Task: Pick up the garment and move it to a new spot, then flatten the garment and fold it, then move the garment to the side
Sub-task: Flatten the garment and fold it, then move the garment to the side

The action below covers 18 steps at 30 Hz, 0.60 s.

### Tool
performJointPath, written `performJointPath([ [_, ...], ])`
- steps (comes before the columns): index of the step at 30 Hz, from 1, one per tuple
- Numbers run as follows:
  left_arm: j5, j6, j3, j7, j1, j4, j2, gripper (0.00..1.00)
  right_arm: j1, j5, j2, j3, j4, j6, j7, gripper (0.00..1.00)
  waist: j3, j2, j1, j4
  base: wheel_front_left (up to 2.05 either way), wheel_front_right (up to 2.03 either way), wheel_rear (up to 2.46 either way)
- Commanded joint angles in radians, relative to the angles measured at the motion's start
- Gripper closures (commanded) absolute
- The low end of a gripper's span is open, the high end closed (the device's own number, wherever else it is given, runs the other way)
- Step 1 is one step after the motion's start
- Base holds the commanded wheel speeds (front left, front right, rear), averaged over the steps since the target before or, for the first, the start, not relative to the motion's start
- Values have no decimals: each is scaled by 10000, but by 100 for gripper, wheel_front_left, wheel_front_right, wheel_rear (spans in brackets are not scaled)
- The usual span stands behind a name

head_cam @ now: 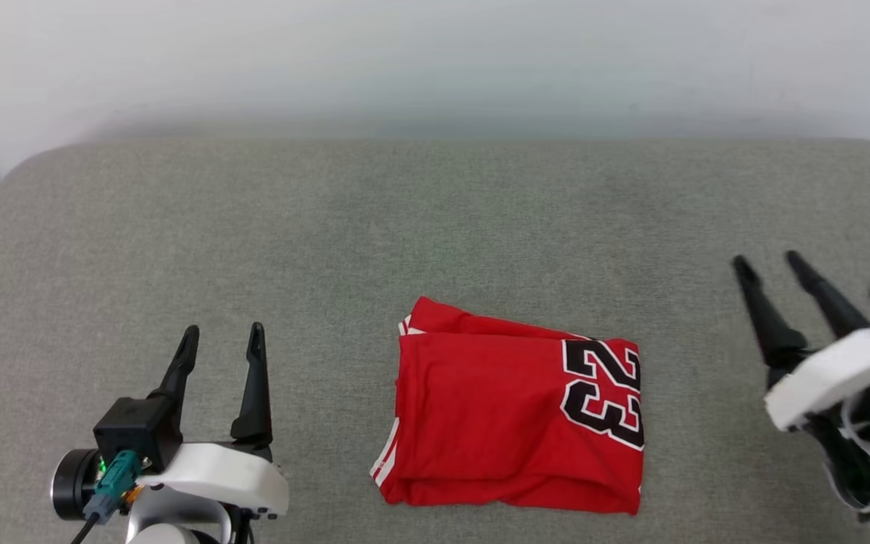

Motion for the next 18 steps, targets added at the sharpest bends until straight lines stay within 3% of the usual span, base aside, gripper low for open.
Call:
performJointPath([
  [1,-44,40,62,-63,118,22,86,0,246,-288,97,-255,-221,-4,-139,0,-97,0,-1,-104,0,0,0],
  [8,-112,-18,157,-186,482,182,88,0,1772,-2108,913,-1680,-2095,-4,-560,0,-426,0,-1,-327,0,0,0],
  [18,-207,-45,142,-275,1114,537,89,0,3608,-3010,2013,-1625,-3656,-4,-1,0,-1017,0,-1,-509,0,0,0],
])
